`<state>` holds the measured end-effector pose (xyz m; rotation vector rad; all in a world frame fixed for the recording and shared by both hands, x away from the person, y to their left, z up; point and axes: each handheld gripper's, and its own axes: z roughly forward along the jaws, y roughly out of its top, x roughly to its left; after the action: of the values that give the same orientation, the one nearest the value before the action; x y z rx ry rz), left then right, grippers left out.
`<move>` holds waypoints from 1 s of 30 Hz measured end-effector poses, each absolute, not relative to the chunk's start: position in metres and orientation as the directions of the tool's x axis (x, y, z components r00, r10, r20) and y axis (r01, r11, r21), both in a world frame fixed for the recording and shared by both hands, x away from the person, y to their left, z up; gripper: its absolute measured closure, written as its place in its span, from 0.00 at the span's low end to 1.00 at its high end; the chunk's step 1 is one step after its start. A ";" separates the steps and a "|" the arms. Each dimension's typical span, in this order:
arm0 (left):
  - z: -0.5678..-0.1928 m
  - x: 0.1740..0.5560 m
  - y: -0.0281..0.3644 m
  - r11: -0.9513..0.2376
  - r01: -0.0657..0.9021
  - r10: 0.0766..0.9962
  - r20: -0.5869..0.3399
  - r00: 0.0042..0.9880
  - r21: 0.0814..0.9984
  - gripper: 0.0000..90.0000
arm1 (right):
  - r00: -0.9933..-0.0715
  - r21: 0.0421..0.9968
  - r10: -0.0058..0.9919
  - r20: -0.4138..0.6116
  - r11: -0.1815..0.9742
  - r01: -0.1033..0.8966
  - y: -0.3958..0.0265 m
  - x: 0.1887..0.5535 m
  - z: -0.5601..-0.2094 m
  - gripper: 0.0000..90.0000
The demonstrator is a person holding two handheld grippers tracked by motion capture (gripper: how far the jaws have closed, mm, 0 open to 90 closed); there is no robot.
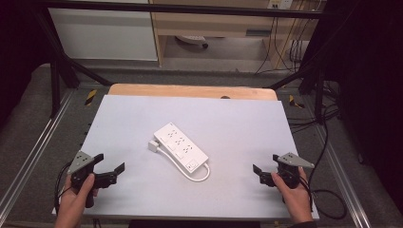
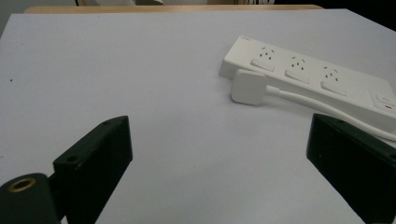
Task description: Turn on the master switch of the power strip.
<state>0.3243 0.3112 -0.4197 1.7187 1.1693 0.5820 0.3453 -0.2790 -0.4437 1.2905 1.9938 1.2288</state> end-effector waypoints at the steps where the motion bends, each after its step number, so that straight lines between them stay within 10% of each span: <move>1: -0.420 0.325 0.311 -0.101 0.446 0.894 -0.116 0.433 0.889 0.08 | -0.452 0.864 0.888 0.080 0.165 0.476 -0.279 0.346 -0.444 0.08; 30: -0.421 0.323 0.308 -0.113 0.452 0.879 -0.123 0.461 0.885 0.07 | -0.536 0.918 0.838 0.105 0.126 0.377 -0.245 0.343 -0.401 0.03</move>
<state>0.3230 0.3079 -0.4208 1.7399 1.1448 0.5513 0.3433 -0.2453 -0.4013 1.1702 1.9703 1.3958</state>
